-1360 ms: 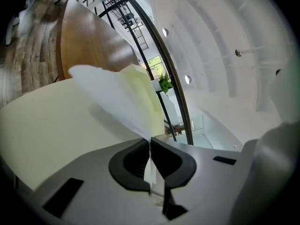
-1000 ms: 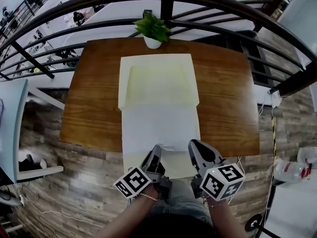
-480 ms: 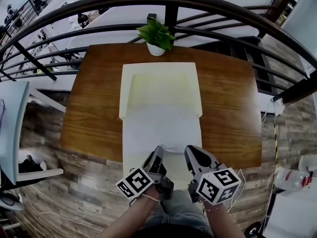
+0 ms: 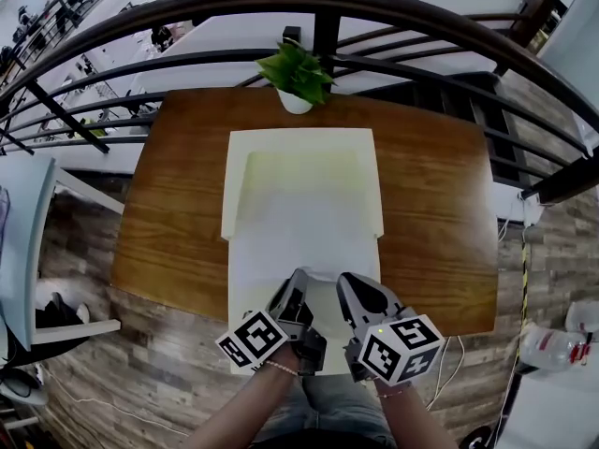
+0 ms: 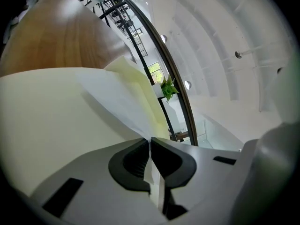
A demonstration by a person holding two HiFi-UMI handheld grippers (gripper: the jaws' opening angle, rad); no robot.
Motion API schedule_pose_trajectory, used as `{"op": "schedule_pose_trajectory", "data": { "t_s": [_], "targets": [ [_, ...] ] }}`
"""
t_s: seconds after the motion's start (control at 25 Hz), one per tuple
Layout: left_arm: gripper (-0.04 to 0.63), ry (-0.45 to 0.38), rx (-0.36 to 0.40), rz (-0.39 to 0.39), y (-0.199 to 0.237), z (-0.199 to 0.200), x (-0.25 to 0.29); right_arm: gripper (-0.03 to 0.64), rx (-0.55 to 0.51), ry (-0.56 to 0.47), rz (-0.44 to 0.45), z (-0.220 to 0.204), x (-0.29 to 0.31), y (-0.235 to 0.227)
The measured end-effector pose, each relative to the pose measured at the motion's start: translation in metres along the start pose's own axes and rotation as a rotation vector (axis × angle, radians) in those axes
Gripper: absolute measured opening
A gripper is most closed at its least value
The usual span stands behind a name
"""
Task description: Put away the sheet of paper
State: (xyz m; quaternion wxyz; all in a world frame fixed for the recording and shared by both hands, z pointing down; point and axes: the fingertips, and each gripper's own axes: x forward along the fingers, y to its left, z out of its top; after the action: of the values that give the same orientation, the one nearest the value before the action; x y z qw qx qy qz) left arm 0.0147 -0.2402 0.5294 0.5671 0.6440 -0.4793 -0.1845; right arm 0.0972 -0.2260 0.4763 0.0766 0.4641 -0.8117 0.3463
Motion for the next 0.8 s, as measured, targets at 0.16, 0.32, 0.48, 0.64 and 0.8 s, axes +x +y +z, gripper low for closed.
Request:
{"op": "schedule_pose_trajectory", "data": {
  "t_s": [0.16,0.32,0.48,0.64,0.8],
  "targets": [
    [0.023,-0.023,0.004,-0.001,-0.004,0.014,0.012,0.028,-0.004,0.001,0.015,0.009,0.012,0.0],
    [0.023,-0.032,0.016,-0.019,-0.011,0.024,0.024,0.028,-0.002,0.0,0.025,0.014,0.018,-0.001],
    [0.023,-0.036,0.023,-0.015,-0.011,0.033,0.036,0.028,0.003,0.001,0.033,0.02,0.026,-0.001],
    [0.023,-0.038,0.016,-0.009,-0.01,0.036,0.047,0.028,0.022,0.009,0.029,0.021,0.034,-0.006],
    [0.023,-0.043,0.022,-0.004,-0.012,0.041,0.06,0.028,0.03,0.013,0.027,0.024,0.04,-0.008]
  ]
}}
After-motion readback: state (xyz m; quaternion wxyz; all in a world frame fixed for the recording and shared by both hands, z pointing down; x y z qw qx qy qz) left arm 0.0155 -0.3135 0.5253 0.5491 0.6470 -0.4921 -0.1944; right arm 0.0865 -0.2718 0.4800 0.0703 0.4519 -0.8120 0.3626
